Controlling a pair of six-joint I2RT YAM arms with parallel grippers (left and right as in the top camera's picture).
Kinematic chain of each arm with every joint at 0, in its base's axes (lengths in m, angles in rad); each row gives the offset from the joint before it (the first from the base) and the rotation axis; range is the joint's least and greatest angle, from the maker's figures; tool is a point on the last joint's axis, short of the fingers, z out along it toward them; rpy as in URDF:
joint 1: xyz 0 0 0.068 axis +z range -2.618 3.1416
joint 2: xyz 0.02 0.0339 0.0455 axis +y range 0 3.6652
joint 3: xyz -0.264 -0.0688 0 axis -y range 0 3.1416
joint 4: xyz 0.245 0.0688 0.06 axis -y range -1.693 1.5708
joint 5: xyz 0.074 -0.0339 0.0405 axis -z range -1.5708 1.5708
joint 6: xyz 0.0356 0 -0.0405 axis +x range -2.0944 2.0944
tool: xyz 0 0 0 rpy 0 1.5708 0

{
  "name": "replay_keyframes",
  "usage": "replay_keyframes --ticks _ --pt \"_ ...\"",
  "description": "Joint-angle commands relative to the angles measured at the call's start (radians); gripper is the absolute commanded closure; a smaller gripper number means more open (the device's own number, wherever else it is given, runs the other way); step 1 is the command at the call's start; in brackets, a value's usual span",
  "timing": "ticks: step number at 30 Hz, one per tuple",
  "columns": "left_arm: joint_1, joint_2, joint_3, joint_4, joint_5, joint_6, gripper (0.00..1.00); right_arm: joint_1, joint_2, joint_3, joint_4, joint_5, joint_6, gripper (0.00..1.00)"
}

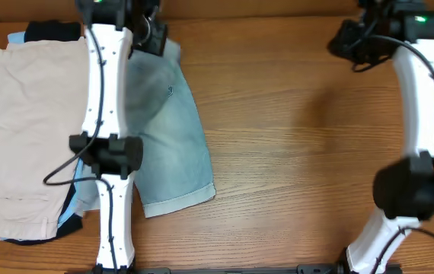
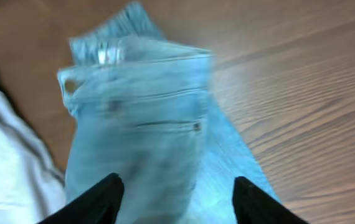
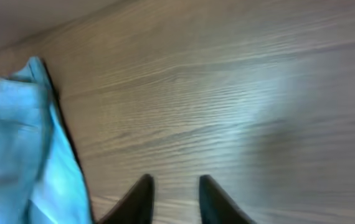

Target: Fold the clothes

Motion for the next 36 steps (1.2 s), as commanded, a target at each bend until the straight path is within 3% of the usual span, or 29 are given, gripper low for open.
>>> replay_keyframes --ticks 1,4,9,25,36 --pt "0.016 0.016 0.011 -0.001 -0.012 -0.032 0.38 0.084 0.049 0.006 0.032 -0.073 -0.014 0.57" --pt "0.031 0.008 0.012 0.014 -0.012 -0.068 0.38 0.163 0.100 0.006 0.073 -0.065 -0.013 0.49" --pt "0.070 -0.029 0.024 0.011 -0.008 -0.128 0.33 0.312 0.171 0.006 0.122 -0.027 -0.008 0.43" --pt "0.153 -0.188 0.024 0.014 0.025 -0.153 0.16 0.681 0.354 0.005 0.205 0.188 0.052 0.43" --pt "0.154 -0.188 0.024 -0.009 0.018 -0.145 0.13 0.776 0.428 0.002 0.280 0.243 0.094 0.45"
